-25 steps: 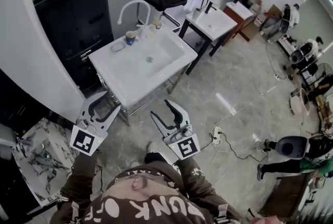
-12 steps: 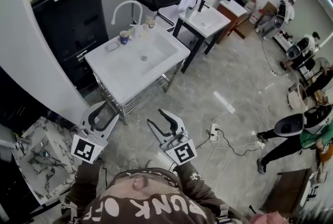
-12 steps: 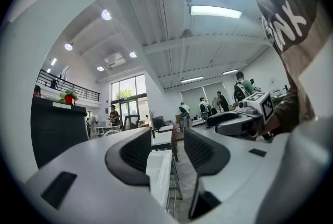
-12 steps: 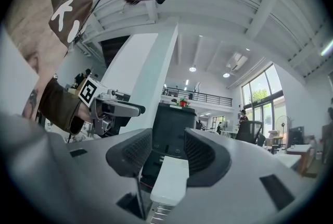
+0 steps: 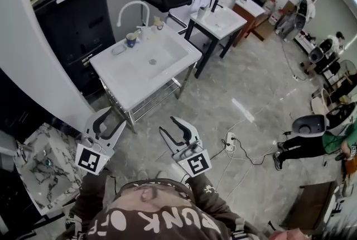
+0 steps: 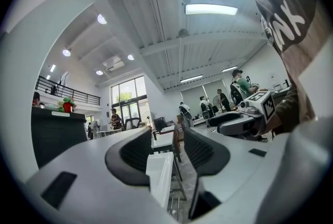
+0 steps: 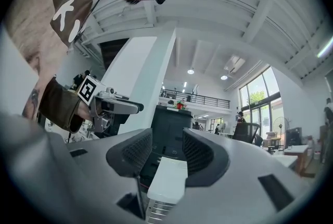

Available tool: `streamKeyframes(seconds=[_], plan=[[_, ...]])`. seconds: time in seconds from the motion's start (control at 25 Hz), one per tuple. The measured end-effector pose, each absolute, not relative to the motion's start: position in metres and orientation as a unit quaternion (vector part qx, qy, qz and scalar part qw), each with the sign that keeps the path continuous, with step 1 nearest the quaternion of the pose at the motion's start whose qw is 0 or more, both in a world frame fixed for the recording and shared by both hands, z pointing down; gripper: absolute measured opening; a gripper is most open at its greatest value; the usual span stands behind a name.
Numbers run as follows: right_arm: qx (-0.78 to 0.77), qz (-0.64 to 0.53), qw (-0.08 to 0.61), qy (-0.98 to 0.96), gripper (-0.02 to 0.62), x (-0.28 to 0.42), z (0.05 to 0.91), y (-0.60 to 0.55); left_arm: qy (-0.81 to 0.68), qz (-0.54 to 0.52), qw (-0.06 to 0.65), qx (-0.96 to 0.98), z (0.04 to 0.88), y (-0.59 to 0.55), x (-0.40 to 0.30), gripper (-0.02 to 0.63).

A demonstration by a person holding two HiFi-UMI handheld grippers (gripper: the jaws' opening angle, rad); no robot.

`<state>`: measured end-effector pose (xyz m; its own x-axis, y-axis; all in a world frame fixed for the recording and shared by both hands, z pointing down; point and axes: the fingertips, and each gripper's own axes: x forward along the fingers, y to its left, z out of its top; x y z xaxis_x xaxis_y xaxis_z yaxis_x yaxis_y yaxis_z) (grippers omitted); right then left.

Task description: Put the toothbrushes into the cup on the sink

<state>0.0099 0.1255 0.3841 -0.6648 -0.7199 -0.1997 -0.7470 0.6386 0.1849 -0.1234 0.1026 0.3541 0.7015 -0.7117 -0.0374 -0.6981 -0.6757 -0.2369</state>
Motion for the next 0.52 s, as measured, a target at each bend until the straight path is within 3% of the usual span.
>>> streamKeyframes(seconds=[0.52], plan=[[-0.404, 0.135, 0.054, 0.903, 0.19, 0.0184, 0.3785, 0.1333, 0.392, -0.028, 0.119, -0.912, 0.35, 0.1115, -0.116, 0.184]])
